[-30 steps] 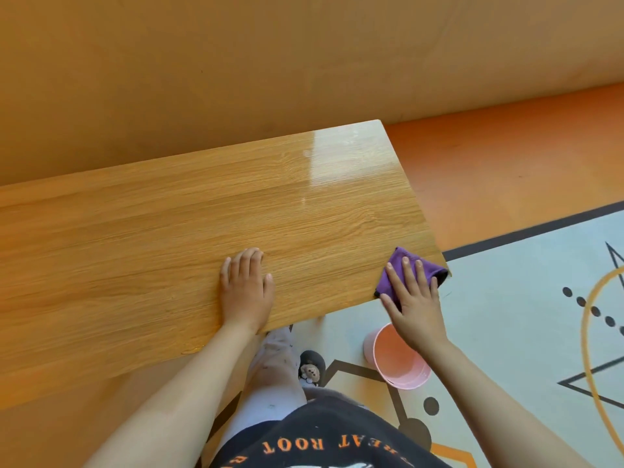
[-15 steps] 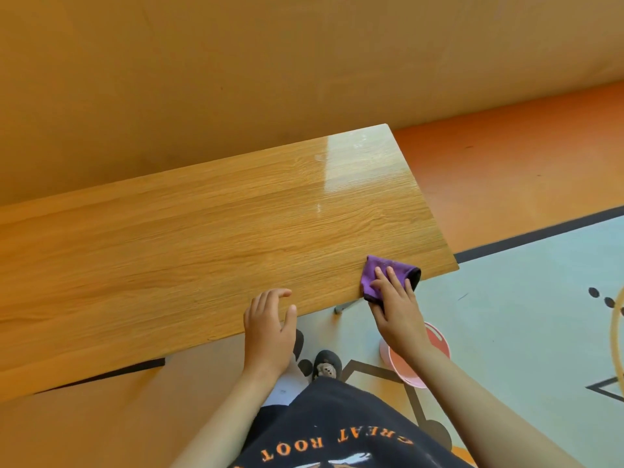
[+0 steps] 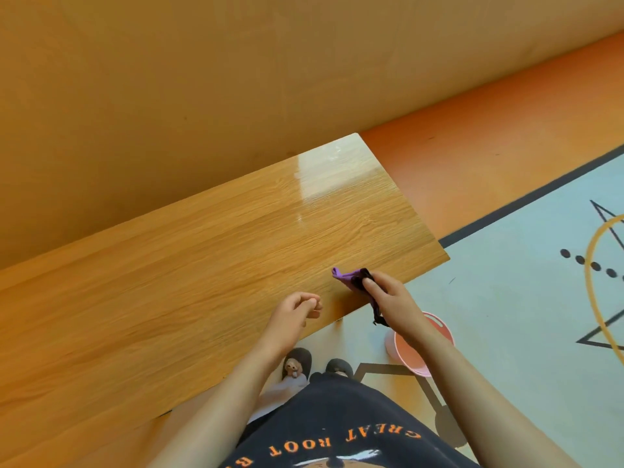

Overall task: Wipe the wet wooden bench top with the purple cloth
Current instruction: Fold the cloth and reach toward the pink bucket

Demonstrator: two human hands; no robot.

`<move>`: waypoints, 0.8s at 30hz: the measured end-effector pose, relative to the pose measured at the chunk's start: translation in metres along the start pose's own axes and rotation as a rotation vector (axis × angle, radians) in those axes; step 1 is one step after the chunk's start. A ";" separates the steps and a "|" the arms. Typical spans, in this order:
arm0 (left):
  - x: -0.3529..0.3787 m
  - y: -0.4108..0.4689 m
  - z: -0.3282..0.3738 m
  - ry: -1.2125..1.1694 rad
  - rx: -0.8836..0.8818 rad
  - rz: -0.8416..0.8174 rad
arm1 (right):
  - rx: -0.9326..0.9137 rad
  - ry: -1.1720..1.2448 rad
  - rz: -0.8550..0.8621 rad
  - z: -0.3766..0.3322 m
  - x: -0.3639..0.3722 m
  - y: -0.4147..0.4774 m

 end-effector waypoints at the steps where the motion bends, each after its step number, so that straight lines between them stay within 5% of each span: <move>1: 0.001 0.000 0.004 -0.079 -0.025 -0.038 | -0.006 0.094 0.018 -0.006 0.001 -0.002; 5: -0.002 -0.005 0.029 -0.125 0.074 -0.036 | 0.014 0.463 0.014 -0.014 0.012 -0.004; 9: -0.022 -0.023 0.067 0.284 0.418 0.186 | -0.036 0.626 -0.084 -0.029 0.021 -0.008; 14: -0.021 -0.029 0.109 0.623 0.676 0.120 | -0.069 0.570 -0.200 -0.055 0.031 -0.024; 24: -0.020 -0.020 0.122 0.337 0.499 -0.215 | -0.022 0.428 -0.256 -0.080 0.029 -0.046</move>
Point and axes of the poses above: each hand's wrist, its own y-axis towards the middle knuckle, its own x-axis out of the palm, z = x × y, the point moved 6 cm from there along y, towards the middle knuckle, and after that the axes turned 12 degrees about -z, right-handed, at the moved point
